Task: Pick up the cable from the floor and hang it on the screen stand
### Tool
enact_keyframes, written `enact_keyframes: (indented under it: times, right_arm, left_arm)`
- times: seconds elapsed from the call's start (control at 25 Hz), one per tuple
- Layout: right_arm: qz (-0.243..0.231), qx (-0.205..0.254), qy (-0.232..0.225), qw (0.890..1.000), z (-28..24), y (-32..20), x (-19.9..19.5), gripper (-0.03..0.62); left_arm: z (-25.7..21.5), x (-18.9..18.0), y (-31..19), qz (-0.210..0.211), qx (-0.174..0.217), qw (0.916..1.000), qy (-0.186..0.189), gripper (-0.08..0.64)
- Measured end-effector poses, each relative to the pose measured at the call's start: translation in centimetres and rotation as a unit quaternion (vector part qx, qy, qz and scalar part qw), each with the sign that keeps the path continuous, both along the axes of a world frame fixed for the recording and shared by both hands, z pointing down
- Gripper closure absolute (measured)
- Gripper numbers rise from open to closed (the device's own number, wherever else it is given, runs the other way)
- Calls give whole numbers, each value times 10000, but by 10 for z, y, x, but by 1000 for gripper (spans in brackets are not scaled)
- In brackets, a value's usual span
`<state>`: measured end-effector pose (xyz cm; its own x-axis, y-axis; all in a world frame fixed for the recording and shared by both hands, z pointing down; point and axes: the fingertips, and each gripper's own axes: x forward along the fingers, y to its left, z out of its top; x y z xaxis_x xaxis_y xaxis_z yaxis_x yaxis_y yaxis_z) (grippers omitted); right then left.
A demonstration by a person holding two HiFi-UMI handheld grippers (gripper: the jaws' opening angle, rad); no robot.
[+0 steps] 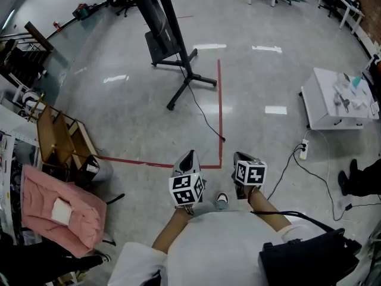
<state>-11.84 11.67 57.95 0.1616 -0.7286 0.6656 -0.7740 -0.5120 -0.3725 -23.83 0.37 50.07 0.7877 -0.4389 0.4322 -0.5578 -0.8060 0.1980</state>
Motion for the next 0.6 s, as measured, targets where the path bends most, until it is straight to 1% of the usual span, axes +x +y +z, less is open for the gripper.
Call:
enact_keyframes:
  times: [0.4, 0.6]
  right_arm:
    - [-187, -146, -63, 9997, 16, -30, 34, 575]
    - [-208, -220, -98, 9995, 24, -63, 66, 574]
  left_arm:
    - [20, 31, -30, -133, -140, 9998, -106, 557]
    - [34, 64, -63, -145, -264, 9995, -127, 557]
